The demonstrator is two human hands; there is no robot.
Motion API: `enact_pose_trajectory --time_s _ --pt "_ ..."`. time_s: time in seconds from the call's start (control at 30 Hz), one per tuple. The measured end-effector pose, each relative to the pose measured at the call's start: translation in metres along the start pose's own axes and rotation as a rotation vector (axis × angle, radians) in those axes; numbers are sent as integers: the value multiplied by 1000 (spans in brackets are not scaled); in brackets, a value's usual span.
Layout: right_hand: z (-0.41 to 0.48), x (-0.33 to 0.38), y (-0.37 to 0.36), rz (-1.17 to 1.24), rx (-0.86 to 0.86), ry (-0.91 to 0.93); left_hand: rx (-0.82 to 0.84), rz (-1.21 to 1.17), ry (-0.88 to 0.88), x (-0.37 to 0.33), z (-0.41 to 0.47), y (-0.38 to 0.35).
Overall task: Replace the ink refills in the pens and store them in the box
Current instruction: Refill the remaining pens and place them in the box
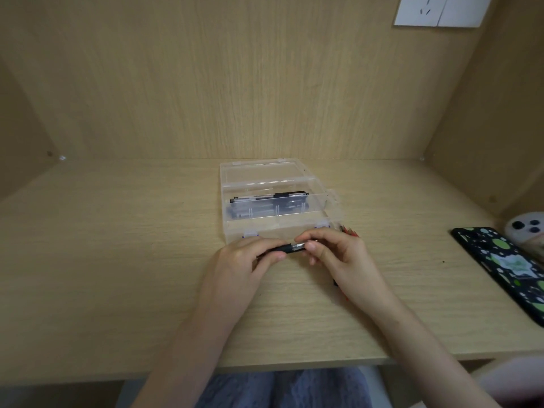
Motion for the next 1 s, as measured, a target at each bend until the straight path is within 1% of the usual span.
enact_pose_trajectory --time_s 0.1,0.17,0.23,0.3,0.33,0.4,0.47,0.53,0.7,0.83,0.9,1.0 --pt "2 1 5 5 -35 -6 -55 46 -58 -9 2 7" --pt "4 3 12 5 -83 4 -132 78 -129 -19 2 16" --pt "9 8 27 32 -170 12 -227 103 -196 -27 0 28" --pt "17 17 46 32 -263 18 -256 93 -211 -29 -2 32" --pt "24 23 53 0 -286 23 -220 65 -198 -28 -2 29" --pt "45 32 58 -90 -289 27 -60 18 -152 -25 0 12" --pt "71 33 54 -159 -269 17 121 48 -126 -22 -1 -9" --pt "93 24 46 -214 -245 5 222 86 -121 -19 -3 -23" --pt "125 -9 29 -273 -190 -65 234 90 -116 -14 -4 -28" --pt "126 -31 21 -335 -89 -155 234 98 -121 -13 -3 -30" --pt "119 -29 27 -388 -87 -136 251 99 -108 -12 -4 -32" --pt "96 -8 42 -467 -134 -44 247 103 -98 -10 -4 -31"
Point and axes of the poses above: each hand's wrist, its own z-axis towards the middle knuckle, its own y-axis out of the back of the hand, x = y × z, the point moved 10 cm from there along z, towards the middle knuckle, and after that the axes turned 10 degrees about z, right-handed, at the moved point
